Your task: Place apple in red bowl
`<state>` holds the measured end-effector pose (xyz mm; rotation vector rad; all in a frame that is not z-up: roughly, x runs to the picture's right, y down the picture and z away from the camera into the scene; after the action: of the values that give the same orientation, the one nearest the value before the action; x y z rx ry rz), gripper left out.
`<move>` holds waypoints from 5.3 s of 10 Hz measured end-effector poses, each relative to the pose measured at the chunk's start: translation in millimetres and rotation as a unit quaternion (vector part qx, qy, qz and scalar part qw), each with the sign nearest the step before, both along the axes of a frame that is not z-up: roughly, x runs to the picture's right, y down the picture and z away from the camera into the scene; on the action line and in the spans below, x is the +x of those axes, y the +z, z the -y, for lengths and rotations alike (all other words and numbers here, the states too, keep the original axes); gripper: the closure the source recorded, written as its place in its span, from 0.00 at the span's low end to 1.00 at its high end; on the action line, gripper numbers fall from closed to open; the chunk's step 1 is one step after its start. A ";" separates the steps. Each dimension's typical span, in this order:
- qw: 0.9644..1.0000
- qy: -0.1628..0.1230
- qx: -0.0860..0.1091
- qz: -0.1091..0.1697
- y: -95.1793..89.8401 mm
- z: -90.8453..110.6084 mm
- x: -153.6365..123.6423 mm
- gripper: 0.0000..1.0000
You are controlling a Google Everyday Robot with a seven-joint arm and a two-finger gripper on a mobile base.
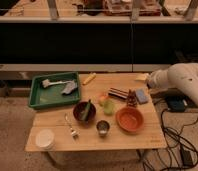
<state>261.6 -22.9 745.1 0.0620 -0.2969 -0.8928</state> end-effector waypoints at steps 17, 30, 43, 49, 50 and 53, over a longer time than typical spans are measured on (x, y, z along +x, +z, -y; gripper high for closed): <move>0.956 -0.278 -0.015 0.096 74.0 13.9 -144.5 0.35; 0.937 -0.340 -0.009 0.083 123.9 -37.9 -185.2 0.35; 0.921 -0.380 -0.023 0.080 176.8 -65.9 -201.8 0.35; 0.915 -0.393 -0.032 0.086 188.6 -69.2 -210.9 0.35; 0.911 -0.400 -0.034 0.089 188.9 -74.7 -213.7 0.35; 0.906 -0.410 -0.048 0.095 189.7 -85.8 -213.8 0.57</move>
<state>47.8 62.9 934.8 -0.0776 -0.5689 -1.7144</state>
